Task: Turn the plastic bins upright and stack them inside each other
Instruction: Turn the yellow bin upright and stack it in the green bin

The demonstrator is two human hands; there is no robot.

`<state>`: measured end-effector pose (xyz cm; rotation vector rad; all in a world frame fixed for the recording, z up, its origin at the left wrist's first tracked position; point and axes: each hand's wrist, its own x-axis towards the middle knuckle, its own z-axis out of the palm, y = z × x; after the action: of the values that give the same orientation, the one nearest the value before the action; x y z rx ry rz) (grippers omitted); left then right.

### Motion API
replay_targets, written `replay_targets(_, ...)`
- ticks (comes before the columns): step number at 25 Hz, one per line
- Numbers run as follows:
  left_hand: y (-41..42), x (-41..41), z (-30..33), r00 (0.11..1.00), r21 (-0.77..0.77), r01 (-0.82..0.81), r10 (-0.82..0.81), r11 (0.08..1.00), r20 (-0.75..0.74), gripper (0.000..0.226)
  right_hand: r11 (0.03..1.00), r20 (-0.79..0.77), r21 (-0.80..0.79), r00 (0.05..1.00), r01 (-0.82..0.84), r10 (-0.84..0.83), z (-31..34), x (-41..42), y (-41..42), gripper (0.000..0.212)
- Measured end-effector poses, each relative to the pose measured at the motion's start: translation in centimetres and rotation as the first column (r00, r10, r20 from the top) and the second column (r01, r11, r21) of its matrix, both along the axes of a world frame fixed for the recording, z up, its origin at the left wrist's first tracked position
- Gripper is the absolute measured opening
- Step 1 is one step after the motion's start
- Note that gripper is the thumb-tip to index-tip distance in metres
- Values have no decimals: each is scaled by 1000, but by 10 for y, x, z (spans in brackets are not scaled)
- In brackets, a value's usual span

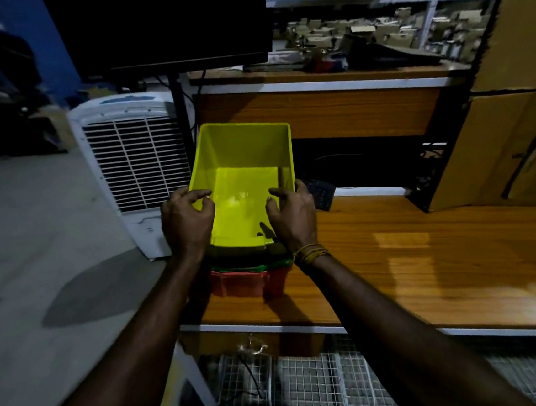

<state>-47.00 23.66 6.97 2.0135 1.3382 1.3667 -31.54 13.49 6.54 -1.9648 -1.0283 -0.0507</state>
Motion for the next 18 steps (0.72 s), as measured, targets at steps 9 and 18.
replay_targets(9,27,7,-40,966,-205,29,-80,978,-245,29,955,-74,-295,997,-40,19,-40,6,15,44)
replay_targets(18,37,5,-95,920,-185,46,-114,982,-376,27,830,17,-552,995,-74,100,-69,2,14,75)
